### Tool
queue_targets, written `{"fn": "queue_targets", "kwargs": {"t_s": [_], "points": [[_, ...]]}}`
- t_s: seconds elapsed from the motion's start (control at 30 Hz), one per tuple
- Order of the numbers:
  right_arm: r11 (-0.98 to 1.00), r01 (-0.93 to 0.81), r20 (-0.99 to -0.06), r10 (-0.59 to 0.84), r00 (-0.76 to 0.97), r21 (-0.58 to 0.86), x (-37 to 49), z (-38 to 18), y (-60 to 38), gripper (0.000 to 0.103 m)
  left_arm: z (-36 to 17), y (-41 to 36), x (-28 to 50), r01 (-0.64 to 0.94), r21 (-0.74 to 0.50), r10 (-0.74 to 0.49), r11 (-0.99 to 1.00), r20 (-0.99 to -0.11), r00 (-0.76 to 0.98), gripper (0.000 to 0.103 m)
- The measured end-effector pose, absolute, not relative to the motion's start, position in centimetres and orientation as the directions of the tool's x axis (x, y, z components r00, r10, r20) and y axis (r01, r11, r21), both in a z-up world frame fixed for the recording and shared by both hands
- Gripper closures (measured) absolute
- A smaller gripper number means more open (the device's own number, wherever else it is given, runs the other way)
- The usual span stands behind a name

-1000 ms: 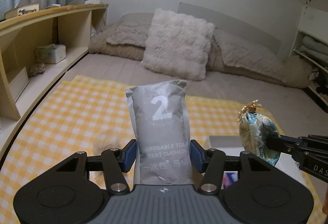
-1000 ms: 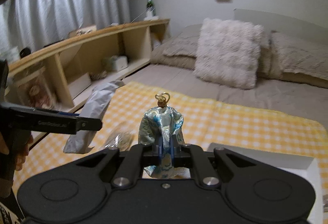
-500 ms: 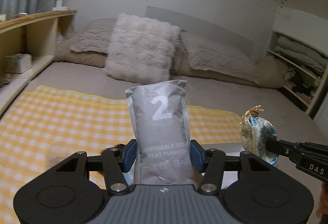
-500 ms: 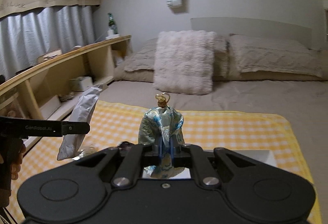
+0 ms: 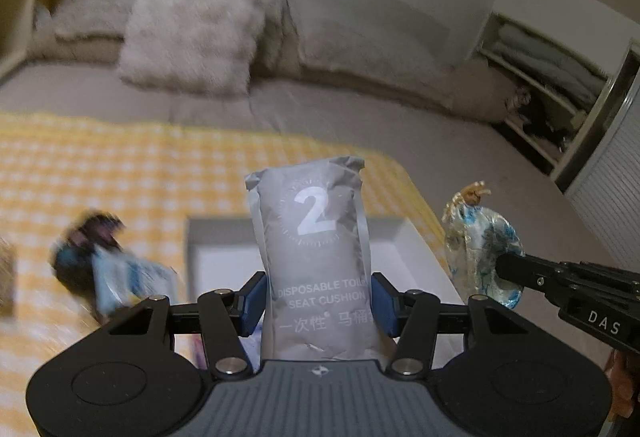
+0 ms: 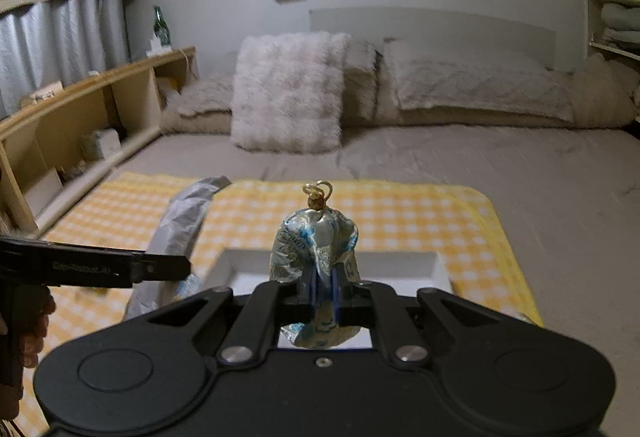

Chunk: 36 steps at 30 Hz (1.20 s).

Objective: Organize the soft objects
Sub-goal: 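Lift and carry the grey pouch and floral bag over the white box, then lower both items into the box beside the wipe pack and open both tools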

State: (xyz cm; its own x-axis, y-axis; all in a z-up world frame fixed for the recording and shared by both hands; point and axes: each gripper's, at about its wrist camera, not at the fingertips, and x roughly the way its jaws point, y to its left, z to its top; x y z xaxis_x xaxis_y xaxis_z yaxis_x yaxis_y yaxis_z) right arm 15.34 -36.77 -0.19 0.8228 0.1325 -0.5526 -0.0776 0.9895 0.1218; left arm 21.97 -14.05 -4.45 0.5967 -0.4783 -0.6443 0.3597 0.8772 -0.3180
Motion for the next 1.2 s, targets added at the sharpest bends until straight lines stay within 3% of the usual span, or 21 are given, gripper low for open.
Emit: {"fn": "queue_targets", "kwargs": {"t_s": [0.33,0.67,0.87,0.93,1.03,1.2], "points": [[0.999,-0.045,-0.666,0.039,0.745,0.009,15.1,-3.7,-39.7,0.095,-10.5,-18.8,22.9,0.336,-0.421,-0.537,0.842,-0.718,0.444,0.047],[0.988,-0.125,-0.809,0.001,0.587,-0.09,16.9,-8.4,-38.7,0.095,-15.0,-19.4,23.8,0.278,-0.334,-0.427,0.901,-0.794,0.431,0.047],[0.981,-0.189,-0.839,0.065,0.541,-0.046,17.9,-9.7,-36.5,0.095,-15.7,-19.9,23.6,0.288,-0.326,-0.425,0.9,-0.802,0.42,0.042],[0.981,-0.192,-0.852,0.117,0.51,0.02,18.2,-10.0,-36.2,0.093,-15.7,-19.8,23.6,0.288,-0.334,-0.43,0.897,-0.806,0.406,0.039],[0.984,-0.155,-0.857,0.157,0.492,0.091,18.3,-10.0,-36.4,0.078,-15.2,-20.0,23.2,0.29,-0.334,-0.43,0.897,-0.81,0.398,0.038],[0.987,-0.128,-0.843,0.153,0.516,0.1,17.7,-9.2,-37.0,0.07,-14.9,-19.7,22.9,0.291,-0.339,-0.434,0.895,-0.814,0.386,0.037]]}}
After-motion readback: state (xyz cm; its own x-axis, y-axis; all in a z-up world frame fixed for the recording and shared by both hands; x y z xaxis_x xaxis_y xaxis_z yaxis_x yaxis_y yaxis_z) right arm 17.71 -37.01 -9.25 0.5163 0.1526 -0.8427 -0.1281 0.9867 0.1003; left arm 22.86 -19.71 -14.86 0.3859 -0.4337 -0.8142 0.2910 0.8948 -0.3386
